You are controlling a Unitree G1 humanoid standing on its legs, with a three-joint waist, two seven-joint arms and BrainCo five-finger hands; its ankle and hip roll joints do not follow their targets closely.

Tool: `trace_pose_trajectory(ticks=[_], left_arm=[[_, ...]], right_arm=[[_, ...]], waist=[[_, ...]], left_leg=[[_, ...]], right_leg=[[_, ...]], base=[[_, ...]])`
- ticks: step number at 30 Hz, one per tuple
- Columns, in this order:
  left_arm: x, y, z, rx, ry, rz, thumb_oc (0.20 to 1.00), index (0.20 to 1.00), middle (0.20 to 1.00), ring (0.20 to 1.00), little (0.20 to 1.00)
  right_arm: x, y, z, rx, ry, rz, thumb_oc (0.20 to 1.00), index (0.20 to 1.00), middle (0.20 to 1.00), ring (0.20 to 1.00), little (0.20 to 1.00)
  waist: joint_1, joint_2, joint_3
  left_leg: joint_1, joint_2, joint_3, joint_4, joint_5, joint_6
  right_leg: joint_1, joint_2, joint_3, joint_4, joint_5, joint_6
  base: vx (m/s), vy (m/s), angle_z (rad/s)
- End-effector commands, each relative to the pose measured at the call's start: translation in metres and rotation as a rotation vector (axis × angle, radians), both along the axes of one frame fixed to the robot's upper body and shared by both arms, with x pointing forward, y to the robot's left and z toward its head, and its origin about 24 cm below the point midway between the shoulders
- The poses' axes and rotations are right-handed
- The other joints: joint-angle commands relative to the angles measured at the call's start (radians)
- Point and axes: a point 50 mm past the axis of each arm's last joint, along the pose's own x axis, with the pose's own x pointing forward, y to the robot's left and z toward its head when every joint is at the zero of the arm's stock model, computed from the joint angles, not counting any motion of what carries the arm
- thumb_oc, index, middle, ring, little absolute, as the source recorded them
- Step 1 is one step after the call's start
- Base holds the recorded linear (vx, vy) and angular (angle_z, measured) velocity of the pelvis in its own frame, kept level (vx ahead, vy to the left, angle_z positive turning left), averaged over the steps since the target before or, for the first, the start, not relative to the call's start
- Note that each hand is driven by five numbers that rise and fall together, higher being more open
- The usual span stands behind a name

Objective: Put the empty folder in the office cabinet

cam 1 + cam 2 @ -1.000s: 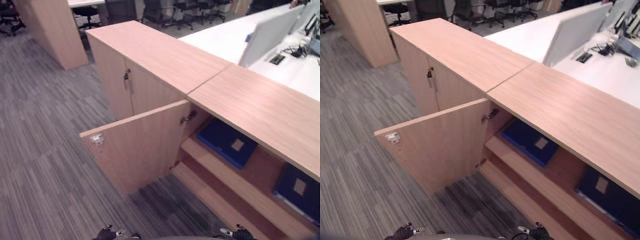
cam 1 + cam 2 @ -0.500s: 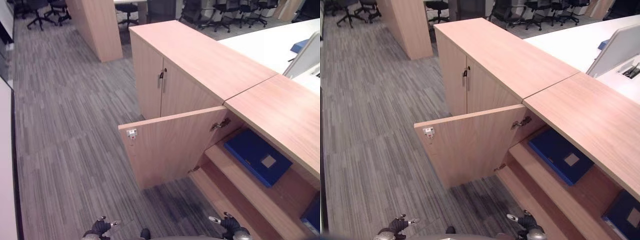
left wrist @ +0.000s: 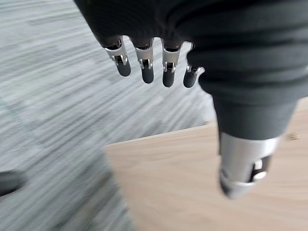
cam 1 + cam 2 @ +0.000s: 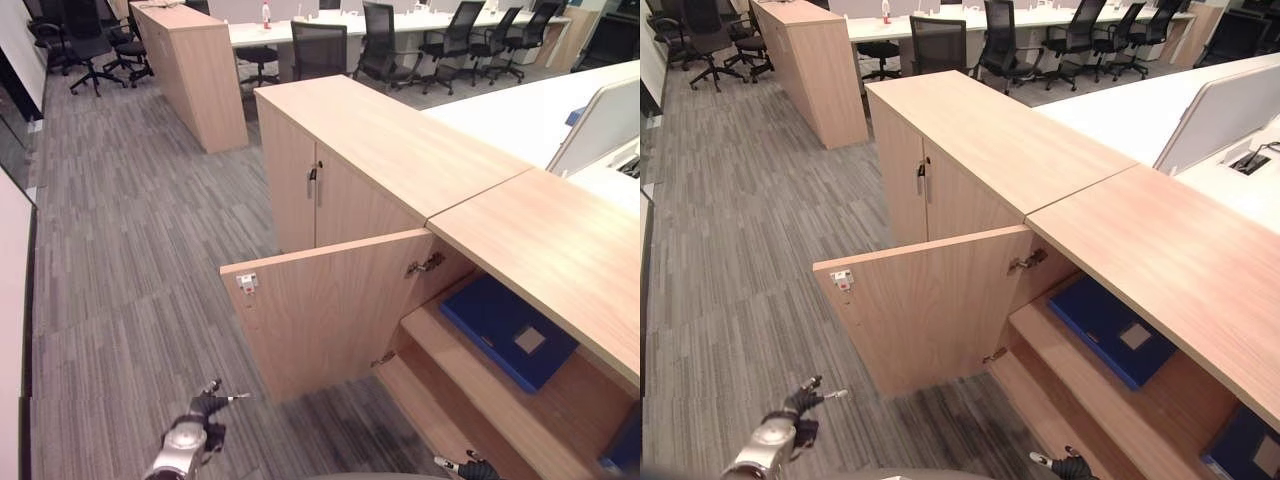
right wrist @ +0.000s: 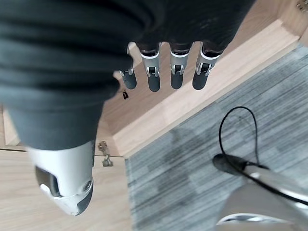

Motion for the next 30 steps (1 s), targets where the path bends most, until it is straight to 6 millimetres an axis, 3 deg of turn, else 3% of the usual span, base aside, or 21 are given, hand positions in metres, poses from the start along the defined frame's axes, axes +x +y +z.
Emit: trace_pose_trajectory(ticks=[1,7,16,23,30], left_arm=[[0.049,0.017,0.043,0.043,-0.215,-0.02,1.0,1.0,1.0,1.0,1.0],[0.088,0.021,0.087,0.097,-0.358,-0.121,1.0,1.0,1.0,1.0,1.0],[0.122,0.009,0.128,0.136,-0.471,-0.259,1.0,1.0,1.0,1.0,1.0],[0.132,-0.023,0.144,0.087,-0.532,-0.421,1.0,1.0,1.0,1.0,1.0],[0.12,-0.056,0.127,-0.026,-0.498,-0.531,1.0,1.0,1.0,1.0,1.0]], right_arm=[[0.008,-0.005,0.003,-0.015,-0.016,0.055,1.0,1.0,1.0,1.0,1.0],[0.005,-0.004,0.002,0.005,-0.006,0.078,1.0,1.0,1.0,1.0,1.0],[0.006,-0.008,0.003,0.007,0.001,0.074,1.0,1.0,1.0,1.0,1.0],[0.0,-0.01,0.002,0.003,0.041,0.071,1.0,1.0,1.0,1.0,1.0],[0.0,-0.01,0.001,0.002,0.059,0.085,1.0,1.0,1.0,1.0,1.0]], waist=[[0.011,0.013,-0.001],[-0.003,0.016,-0.007],[-0.021,0.02,-0.005],[-0.023,0.018,0.003],[-0.021,0.017,0.01]], left_leg=[[0.015,0.023,0.063,0.012,-0.039,-0.053],[0.025,0.029,0.068,0.012,-0.039,-0.057],[0.03,0.034,0.083,0.012,-0.04,-0.057],[0.019,0.033,0.085,0.012,-0.039,-0.054],[0.02,0.033,0.085,0.012,-0.043,-0.05]], right_leg=[[-0.035,-0.014,-0.011,0.068,-0.023,0.066],[-0.036,-0.013,-0.01,0.081,-0.025,0.068],[-0.053,-0.016,-0.004,0.097,-0.02,0.075],[-0.07,-0.019,0.0,0.105,-0.016,0.08],[-0.073,-0.02,0.004,0.113,-0.019,0.079]], base=[[0.0,0.0,0.0],[0.0,0.0,0.0],[0.01,0.0,-0.03],[0.0,0.005,-0.02],[0.0,0.0,0.0]])
